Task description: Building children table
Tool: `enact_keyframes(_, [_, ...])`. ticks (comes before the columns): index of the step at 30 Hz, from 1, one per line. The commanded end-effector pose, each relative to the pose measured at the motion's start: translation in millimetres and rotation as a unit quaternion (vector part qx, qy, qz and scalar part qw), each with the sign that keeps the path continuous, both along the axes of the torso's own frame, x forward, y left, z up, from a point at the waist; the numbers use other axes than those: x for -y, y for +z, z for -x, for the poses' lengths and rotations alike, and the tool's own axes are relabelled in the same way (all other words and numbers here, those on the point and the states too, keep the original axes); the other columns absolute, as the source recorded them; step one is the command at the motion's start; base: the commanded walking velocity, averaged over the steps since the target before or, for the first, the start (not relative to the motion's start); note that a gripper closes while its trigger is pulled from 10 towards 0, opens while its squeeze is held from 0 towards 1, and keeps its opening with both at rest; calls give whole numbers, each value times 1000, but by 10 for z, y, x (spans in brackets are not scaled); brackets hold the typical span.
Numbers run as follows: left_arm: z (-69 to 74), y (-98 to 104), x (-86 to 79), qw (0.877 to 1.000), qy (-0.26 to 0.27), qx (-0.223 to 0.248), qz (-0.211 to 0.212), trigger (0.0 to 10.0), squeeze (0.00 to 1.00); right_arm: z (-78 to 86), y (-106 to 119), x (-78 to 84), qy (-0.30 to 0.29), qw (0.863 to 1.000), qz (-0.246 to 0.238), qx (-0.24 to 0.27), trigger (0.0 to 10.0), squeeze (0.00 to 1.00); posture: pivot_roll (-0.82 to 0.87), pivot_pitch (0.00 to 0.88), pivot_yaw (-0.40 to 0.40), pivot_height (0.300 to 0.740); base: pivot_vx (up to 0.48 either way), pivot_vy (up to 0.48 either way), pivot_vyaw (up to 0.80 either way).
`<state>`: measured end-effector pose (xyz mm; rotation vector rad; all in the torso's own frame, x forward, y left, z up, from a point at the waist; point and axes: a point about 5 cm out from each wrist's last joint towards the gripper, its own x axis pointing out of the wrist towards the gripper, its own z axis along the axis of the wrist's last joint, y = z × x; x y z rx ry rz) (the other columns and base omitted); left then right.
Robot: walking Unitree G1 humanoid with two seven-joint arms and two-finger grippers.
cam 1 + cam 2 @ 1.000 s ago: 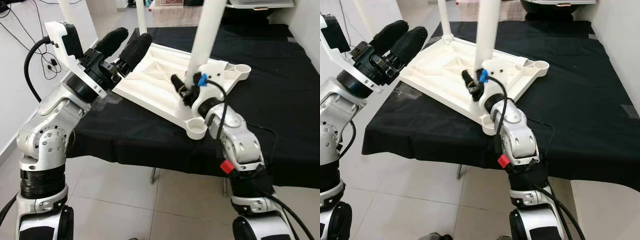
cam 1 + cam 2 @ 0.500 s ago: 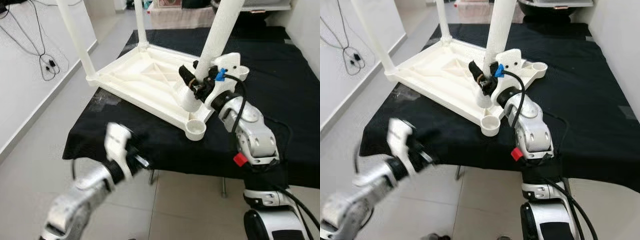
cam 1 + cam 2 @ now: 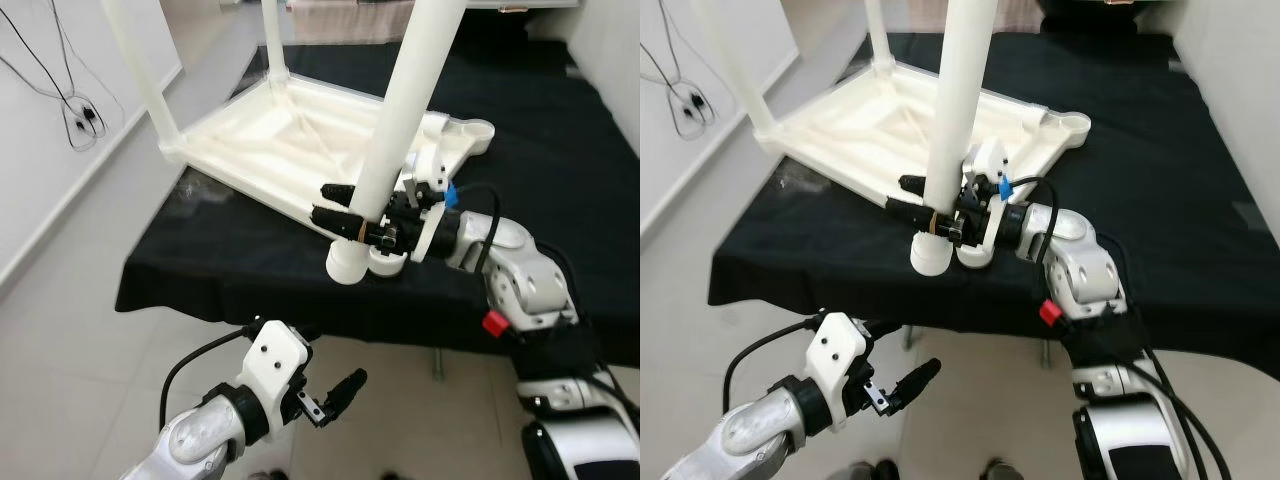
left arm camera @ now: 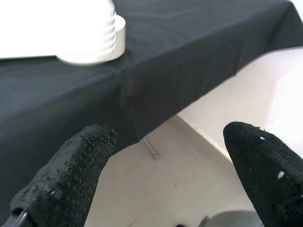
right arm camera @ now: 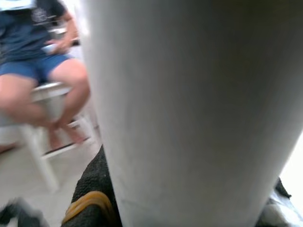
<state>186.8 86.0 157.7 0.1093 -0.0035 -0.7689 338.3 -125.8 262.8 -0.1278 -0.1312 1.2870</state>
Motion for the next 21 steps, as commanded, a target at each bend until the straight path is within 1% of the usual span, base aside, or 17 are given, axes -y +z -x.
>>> enact_keyframes(1, [100, 18, 7, 1000, -10, 13, -12, 10000, 0, 15, 19, -23, 33, 999, 10, 0, 10000, 0, 54, 367, 57, 740, 0, 0, 0])
enact_keyframes(2, [184, 23, -14, 999, -17, 28, -30, 10000, 0, 0, 70, 5, 50, 999, 18, 2, 10000, 0, 59, 376, 58, 740, 0, 0, 0])
enact_keyframes(3, [184, 23, -14, 999, -17, 28, -30, 10000, 0, 0, 70, 5, 50, 999, 18, 2, 10000, 0, 59, 376, 58, 740, 0, 0, 0])
enact_keyframes(5, [280, 18, -56, 996, -15, 61, -60, 10000, 0, -24, 190, 77, 73, 997, 20, 13, 10000, 0, 67, 390, 61, 740, 0, 0, 0])
enact_keyframes(7, [319, 33, -48, 995, -12, 79, -55, 10000, 0, -40, 277, 140, 78, 997, 18, 22, 10000, 0, 73, 399, 69, 740, 0, 0, 0])
enact_keyframes(10, [338, 42, -43, 995, -12, 87, -55, 10000, 0, -38, 327, 169, 80, 996, 19, 29, 10000, 0, 76, 404, 73, 740, 0, 0, 0])
enact_keyframes(11, [357, 55, -45, 994, -8, 95, -52, 10000, 0, -33, 404, 214, 82, 996, 20, 39, 10000, 0, 78, 414, 77, 740, 0, 0, 0])
enact_keyframes(12, [357, 55, -45, 994, -8, 95, -52, 10000, 0, -33, 404, 214, 82, 996, 20, 39, 10000, 0, 78, 414, 77, 740, 0, 0, 0])
enact_keyframes(14, [391, 78, -56, 992, 0, 115, -52, 10000, 0, -7, 588, 294, 103, 993, 17, 60, 10000, 0, 73, 408, 77, 740, 0, 0, 0])
enact_keyframes(15, [391, 78, -56, 992, 0, 115, -52, 10000, 0, -7, 588, 294, 103, 993, 17, 60, 10000, 0, 73, 408, 77, 740, 0, 0, 0])
enact_keyframes(17, [406, 87, -64, 990, 8, 127, -55, 10000, 0, -3, 684, 324, 113, 990, 30, 77, 10000, 0, 74, 404, 74, 740, 0, 0, 0])
enact_keyframes(20, [412, 84, -64, 991, 10, 123, -48, 10000, 0, -17, 708, 318, 121, 988, 52, 83, 10000, 0, 75, 410, 70, 740, 0, 0, 0])
enact_keyframes(21, [412, 84, -64, 991, 10, 123, -48, 10000, 0, -17, 708, 318, 121, 988, 52, 83, 10000, 0, 75, 410, 70, 740, 0, 0, 0])
